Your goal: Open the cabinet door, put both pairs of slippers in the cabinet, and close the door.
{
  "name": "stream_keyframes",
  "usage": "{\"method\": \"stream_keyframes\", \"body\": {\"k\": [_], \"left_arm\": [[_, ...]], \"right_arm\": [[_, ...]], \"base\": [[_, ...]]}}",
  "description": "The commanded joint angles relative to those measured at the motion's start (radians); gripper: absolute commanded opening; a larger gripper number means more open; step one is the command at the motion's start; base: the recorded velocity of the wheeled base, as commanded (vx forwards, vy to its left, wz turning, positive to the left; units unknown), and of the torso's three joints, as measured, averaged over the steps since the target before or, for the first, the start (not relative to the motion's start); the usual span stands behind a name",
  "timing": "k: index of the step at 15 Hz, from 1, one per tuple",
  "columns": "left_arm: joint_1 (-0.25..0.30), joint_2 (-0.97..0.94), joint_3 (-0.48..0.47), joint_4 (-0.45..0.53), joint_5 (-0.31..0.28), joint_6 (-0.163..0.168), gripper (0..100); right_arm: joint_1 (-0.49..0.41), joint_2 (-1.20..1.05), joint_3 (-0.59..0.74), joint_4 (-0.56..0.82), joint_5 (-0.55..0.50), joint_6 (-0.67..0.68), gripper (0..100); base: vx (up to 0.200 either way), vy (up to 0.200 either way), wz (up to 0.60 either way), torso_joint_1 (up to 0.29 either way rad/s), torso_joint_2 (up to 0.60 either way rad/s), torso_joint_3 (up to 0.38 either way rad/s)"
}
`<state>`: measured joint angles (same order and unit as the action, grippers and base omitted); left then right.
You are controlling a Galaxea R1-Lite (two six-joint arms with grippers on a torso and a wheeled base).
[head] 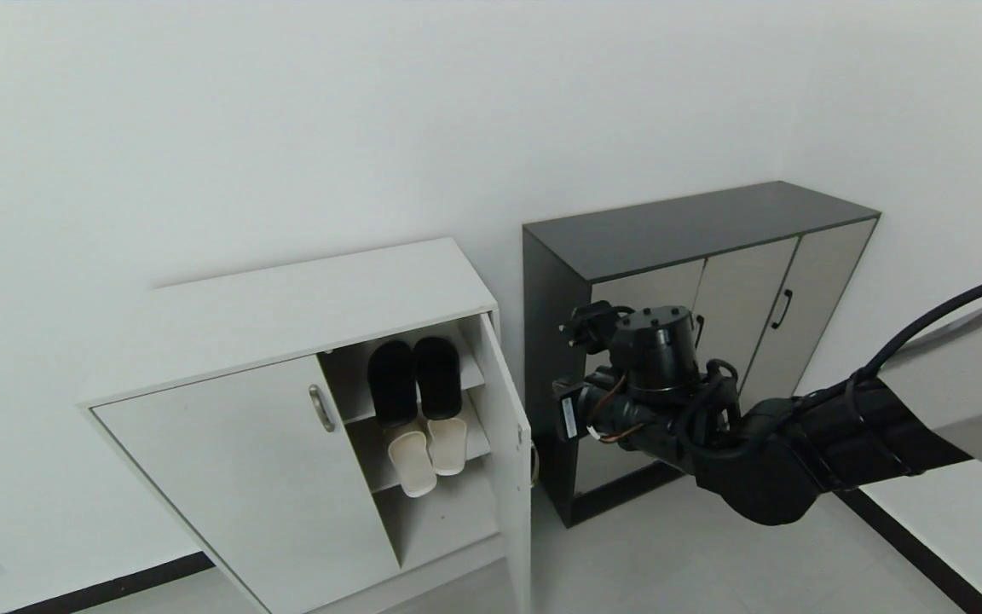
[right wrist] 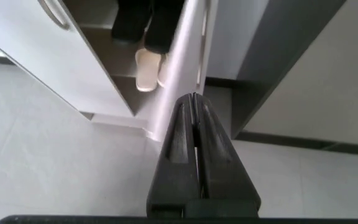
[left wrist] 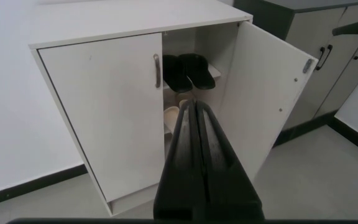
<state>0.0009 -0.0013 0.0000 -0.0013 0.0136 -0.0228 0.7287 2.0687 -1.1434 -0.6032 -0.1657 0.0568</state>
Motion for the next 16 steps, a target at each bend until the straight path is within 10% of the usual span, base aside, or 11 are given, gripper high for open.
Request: {"method": "stream_keyframes", "body": {"k": [1,16], "left_arm": [[0.001,0.001,0.0,0.0,0.0,0.0,0],[0.001,0.001,0.0,0.0,0.0,0.0,0]], "right_arm": [[0.005,-0.019,0.019,-0.001,0.002,-0.009,0],[0.008,-0.021,0.062,-0.047,0.0,-0.038,0]], "base": [[0.0,0.0,0.0,0.0,0.0,0.0],[0.0,0.0,0.28,0.001,0.0,0.001]]}}
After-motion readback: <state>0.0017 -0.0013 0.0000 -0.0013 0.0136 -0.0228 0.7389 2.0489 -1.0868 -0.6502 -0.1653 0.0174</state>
